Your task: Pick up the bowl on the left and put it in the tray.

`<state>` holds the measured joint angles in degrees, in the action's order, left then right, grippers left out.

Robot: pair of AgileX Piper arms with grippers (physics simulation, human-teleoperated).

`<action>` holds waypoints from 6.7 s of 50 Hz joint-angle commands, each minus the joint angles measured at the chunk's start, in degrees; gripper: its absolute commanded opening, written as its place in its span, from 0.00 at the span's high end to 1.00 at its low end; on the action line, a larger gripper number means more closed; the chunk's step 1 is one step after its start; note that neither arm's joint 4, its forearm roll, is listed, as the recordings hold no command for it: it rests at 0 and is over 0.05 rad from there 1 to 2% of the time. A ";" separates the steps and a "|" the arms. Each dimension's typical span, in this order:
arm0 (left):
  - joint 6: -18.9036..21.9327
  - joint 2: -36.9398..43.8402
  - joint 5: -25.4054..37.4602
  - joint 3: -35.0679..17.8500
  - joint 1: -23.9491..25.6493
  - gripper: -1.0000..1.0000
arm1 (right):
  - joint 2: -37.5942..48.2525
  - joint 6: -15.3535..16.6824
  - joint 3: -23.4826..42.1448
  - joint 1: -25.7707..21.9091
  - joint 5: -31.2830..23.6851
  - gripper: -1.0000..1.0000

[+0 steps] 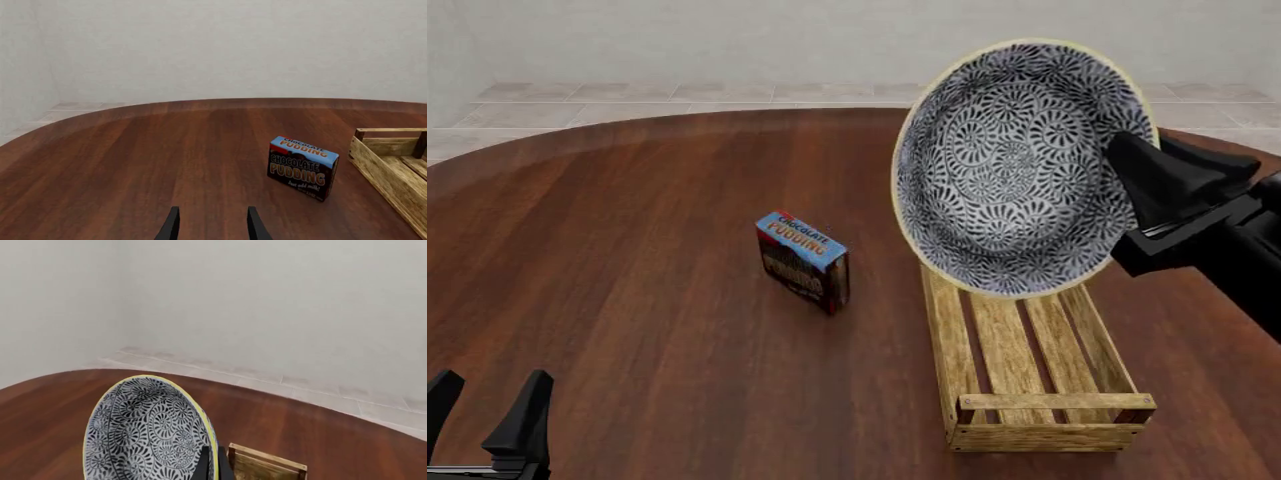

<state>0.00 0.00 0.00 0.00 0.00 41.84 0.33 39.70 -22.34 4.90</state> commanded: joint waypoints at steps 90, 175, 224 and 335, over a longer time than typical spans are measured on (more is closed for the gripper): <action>0.00 0.00 0.00 0.00 0.00 0.00 | 4.66 -11.32 -7.76 13.87 0.02 1.00; 0.00 0.00 0.00 0.00 0.00 0.00 | 11.19 -11.06 -15.23 17.78 6.73 1.00; 0.00 0.00 0.00 0.00 0.00 0.00 | 15.41 -11.72 -19.70 19.71 12.57 1.00; 0.00 0.00 0.00 0.00 0.00 0.00 | 24.01 -11.90 -23.82 19.04 20.19 1.00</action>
<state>0.00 0.00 0.00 0.00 0.00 65.40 -11.34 15.75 -3.61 24.33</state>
